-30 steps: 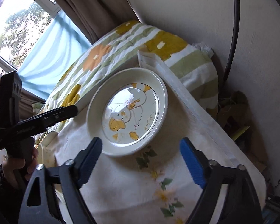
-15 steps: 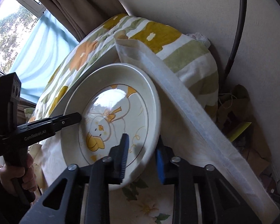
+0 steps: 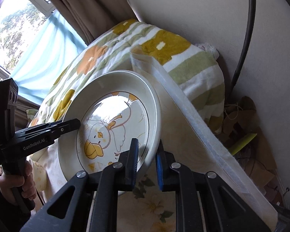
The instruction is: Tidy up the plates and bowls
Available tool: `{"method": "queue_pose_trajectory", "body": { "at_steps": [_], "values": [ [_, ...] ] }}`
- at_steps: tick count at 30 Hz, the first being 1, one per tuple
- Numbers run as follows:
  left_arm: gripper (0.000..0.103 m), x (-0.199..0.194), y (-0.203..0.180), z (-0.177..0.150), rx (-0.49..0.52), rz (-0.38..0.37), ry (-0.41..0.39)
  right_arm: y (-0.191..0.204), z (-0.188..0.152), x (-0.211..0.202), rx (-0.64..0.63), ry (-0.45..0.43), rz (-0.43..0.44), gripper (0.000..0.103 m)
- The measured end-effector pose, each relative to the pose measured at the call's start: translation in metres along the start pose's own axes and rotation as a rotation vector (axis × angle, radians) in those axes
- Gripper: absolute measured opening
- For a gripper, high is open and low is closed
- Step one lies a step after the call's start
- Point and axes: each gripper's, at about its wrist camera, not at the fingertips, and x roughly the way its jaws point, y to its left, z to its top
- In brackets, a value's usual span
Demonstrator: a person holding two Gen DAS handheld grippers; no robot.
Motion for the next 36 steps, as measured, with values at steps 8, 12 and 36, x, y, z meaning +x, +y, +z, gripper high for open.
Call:
{"method": "queue_pose_trajectory", "body": {
  "at_steps": [8, 12, 36],
  "values": [
    [0.015, -0.094, -0.014, -0.052, -0.07, 0.029, -0.104, 0.035, -0.014, -0.064, -0.129, -0.019, 0.07, 0.015],
    [0.015, -0.138, -0.024, -0.095, -0.111, 0.046, -0.153, 0.053, -0.035, -0.094, -0.187, -0.016, 0.097, 0.015],
    [0.015, -0.195, 0.042, -0.372, -0.57, 0.206, -0.17, 0.149, -0.198, -0.057, -0.546, 0.194, 0.281, 0.015]
  ]
}}
